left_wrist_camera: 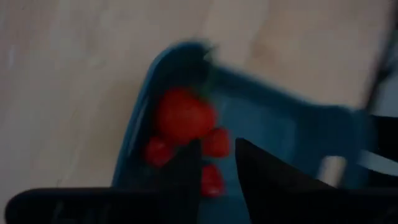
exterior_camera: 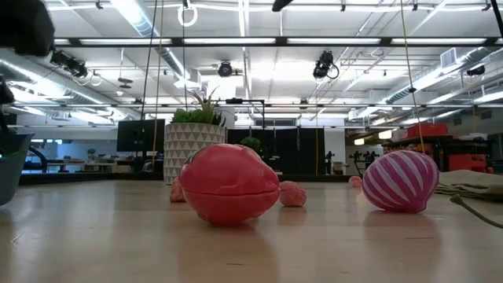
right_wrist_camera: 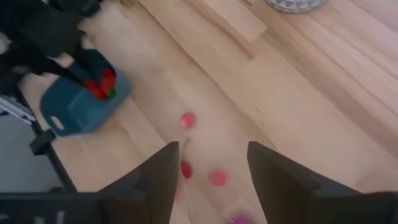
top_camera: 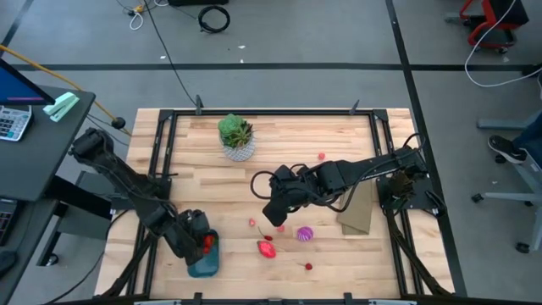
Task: Pick and placing Produce into tupperware
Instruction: Put the top right peach into the bin
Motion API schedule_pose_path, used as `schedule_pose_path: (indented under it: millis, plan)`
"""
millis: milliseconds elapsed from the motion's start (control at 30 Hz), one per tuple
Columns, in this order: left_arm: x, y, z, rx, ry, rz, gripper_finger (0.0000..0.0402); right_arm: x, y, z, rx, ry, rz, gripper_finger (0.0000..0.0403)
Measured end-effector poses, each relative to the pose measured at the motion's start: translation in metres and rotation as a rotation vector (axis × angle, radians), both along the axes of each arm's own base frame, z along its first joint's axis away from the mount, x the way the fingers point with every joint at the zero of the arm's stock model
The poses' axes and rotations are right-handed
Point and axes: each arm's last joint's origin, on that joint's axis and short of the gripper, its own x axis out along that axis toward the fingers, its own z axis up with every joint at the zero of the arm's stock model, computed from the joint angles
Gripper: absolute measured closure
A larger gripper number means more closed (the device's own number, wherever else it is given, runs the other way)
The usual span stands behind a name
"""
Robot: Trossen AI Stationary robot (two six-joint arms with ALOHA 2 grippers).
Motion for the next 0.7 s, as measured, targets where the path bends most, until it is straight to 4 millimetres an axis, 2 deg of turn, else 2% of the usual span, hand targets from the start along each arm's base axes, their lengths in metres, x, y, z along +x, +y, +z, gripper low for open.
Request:
schedule_pose_path:
  millis: [200,367,467,700]
  plan:
    - [0.012,0.014,0.049,-0.031,-0.150,-0.046,0.0298,-0.005,-0.018,-0.004,-0.028,0.102,-0.042,0.0193]
    - [0.021,0.033,0.095,0.020,-0.270,-0.079,0.0308,-0.009,-0.045,-0.018,-0.080,0.230,-0.098,0.0180]
    - [0.025,0.045,0.124,0.078,-0.361,-0.080,0.0314,-0.011,-0.070,-0.037,-0.079,0.333,-0.170,0.0173]
    - [0.032,0.066,0.188,0.219,-0.570,-0.087,0.0322,-0.028,-0.139,-0.106,0.079,0.567,-0.345,0.0169]
